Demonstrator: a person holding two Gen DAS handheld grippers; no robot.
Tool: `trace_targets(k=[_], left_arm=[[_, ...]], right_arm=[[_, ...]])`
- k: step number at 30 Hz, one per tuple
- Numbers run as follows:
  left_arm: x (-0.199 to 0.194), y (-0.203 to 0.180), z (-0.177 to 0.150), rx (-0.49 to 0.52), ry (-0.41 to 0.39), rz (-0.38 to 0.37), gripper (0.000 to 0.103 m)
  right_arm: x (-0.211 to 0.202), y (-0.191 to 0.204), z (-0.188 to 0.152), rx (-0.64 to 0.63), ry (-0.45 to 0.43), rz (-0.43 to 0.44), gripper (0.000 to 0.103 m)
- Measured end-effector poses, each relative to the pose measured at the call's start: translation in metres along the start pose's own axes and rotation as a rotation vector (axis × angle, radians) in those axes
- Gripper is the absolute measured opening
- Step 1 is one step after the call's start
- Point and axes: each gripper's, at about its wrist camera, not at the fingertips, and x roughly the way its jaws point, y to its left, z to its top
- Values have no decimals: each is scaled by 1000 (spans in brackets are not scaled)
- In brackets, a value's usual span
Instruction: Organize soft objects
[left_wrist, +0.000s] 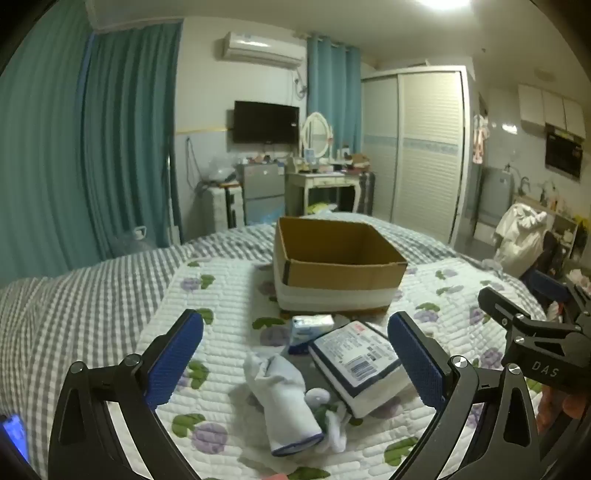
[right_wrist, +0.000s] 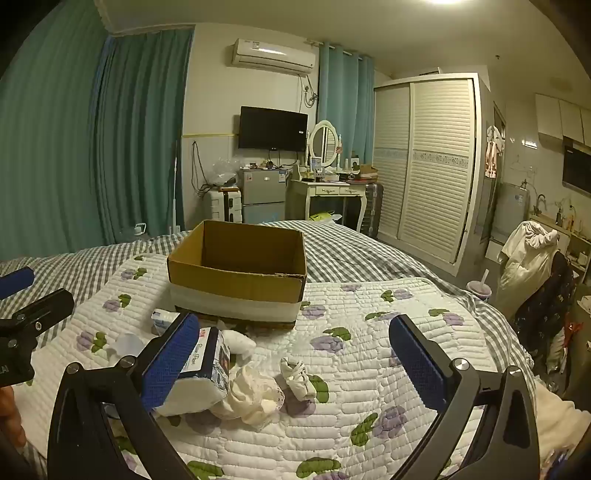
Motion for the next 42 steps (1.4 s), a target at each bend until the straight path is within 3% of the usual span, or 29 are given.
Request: trace_targets(k=[42], left_arm=[[-1, -1, -2, -12, 33, 12, 102]], right_arm=[[3, 5, -3, -12, 1, 9, 103]])
